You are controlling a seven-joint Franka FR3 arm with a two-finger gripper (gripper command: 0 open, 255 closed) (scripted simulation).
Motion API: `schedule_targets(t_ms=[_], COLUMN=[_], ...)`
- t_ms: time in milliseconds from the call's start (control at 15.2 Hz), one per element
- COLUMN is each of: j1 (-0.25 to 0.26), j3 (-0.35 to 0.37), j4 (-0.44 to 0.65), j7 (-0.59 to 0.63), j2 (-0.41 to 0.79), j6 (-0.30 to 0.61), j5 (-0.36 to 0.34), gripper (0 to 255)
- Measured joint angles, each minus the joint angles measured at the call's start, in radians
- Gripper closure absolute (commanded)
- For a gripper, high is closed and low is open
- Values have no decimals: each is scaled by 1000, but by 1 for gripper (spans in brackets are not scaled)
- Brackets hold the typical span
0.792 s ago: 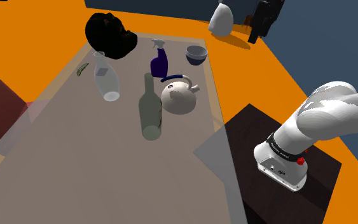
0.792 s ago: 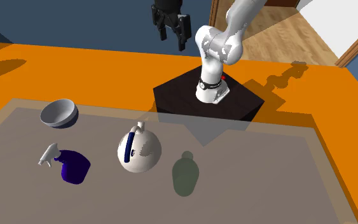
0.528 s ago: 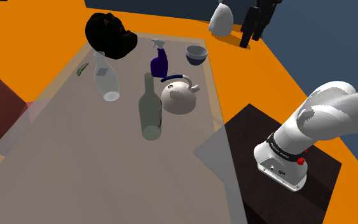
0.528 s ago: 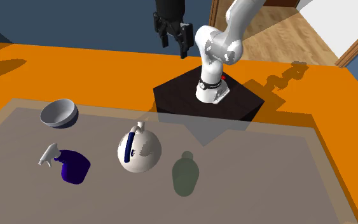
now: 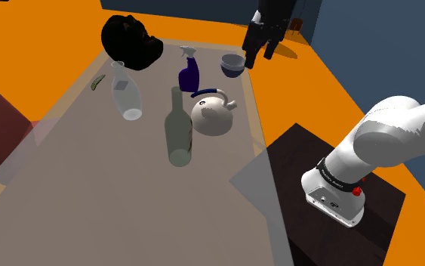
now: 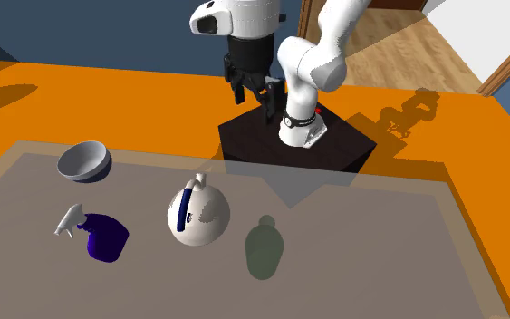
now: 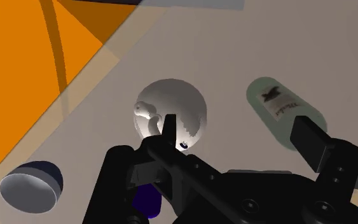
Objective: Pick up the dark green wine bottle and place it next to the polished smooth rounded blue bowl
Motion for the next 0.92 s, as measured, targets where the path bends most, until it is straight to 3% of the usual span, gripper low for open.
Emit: schedule_targets(t_ms=[528,924], j1=[4,-14], j3=[169,296], j4=[65,178], j7=[172,327], j2=[194,392], j6=[196,320], j5=[24,-44], gripper=[0,0])
